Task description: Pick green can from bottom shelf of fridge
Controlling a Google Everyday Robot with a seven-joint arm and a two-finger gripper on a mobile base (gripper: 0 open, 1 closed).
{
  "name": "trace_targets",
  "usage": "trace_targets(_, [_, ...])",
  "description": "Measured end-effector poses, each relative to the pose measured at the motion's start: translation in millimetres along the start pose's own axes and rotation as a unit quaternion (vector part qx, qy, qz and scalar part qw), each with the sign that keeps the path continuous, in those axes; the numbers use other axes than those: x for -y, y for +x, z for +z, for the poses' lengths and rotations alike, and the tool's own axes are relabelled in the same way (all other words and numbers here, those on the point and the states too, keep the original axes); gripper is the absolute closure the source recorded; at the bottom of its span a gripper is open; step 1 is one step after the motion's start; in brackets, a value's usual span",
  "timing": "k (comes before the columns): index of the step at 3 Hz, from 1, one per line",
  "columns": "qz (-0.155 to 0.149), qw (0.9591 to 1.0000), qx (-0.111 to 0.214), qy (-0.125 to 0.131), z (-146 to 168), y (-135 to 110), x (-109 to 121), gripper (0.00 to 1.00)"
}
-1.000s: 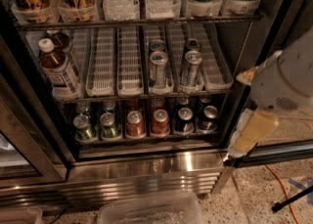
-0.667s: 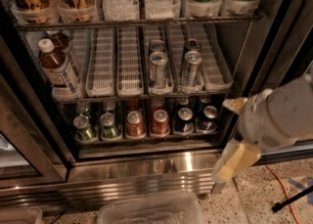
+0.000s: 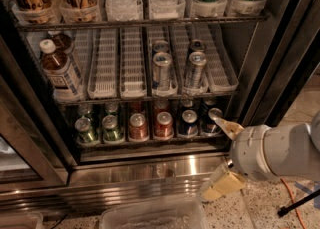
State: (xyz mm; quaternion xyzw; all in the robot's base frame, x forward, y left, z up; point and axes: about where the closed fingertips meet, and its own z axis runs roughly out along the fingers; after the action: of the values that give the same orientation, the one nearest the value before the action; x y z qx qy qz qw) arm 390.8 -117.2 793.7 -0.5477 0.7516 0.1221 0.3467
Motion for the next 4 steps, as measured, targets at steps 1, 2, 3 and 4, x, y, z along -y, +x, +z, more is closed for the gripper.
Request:
trace_targets(1, [0.0, 1.0, 0.0, 0.001, -1, 0, 1, 0.0])
trace_targets(2, [0.022, 0.999, 0.04, 0.001, 7, -8, 2, 0.0])
trace_targets(3, [0.061, 0.989, 0.134, 0.017, 31, -17, 4, 0.0])
trace_targets(4, [0.115, 0.965, 0.229, 0.056, 40, -26, 12, 0.0])
